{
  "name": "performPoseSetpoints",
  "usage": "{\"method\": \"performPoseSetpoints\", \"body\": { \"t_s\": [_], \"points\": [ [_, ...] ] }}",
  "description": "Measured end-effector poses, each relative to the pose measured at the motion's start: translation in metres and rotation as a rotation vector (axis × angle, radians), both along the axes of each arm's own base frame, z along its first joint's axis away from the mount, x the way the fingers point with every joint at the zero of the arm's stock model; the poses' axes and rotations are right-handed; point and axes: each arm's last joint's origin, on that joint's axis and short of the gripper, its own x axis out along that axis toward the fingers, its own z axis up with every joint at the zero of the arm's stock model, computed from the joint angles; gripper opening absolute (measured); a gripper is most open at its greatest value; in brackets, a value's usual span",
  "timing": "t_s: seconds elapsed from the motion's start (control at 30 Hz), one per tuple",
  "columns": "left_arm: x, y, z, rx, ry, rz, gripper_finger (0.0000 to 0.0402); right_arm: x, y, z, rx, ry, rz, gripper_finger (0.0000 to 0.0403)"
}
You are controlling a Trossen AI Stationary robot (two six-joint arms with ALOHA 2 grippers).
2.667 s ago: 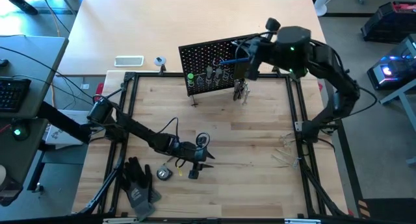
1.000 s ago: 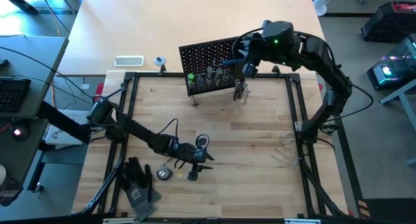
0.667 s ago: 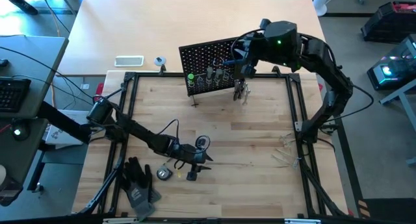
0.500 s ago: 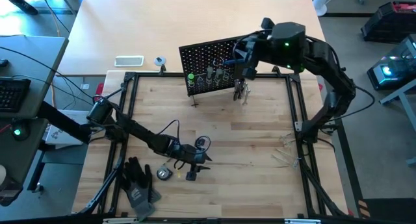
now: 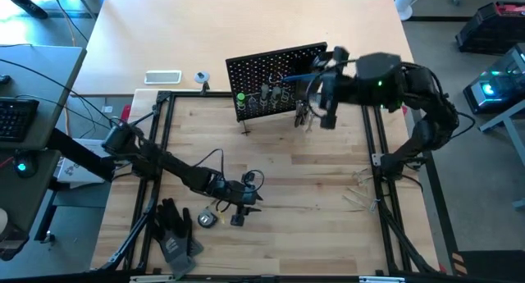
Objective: Hang tools onto peg board
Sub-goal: Hang the gray measuring tape onto the pegboard
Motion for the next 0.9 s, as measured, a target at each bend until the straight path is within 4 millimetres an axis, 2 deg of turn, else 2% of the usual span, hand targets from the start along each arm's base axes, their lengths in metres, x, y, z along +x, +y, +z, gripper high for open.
{"method": "performPoseSetpoints", "body": {
  "t_s": [0.23, 0.43, 0.63, 0.9],
  "points": [
    [-0.022, 0.006, 0.029, 0.02, 0.053, 0.04, 0.0165, -0.006, 0.023, -0.015, 0.093, 0.133, 0.061, 0.013],
    [-0.053, 0.009, 0.042, 0.014, 0.211, 0.128, 0.0165, -0.015, 0.038, -0.027, 0.251, 0.264, 0.104, 0.013],
    [-0.079, 0.01, 0.042, -0.051, 0.402, 0.272, 0.0165, -0.018, 0.048, -0.042, 0.329, 0.382, 0.081, 0.013],
    [-0.088, -0.002, 0.033, -0.138, 0.522, 0.357, 0.0165, -0.006, 0.059, -0.069, 0.331, 0.501, 0.073, 0.013]
  ]
}}
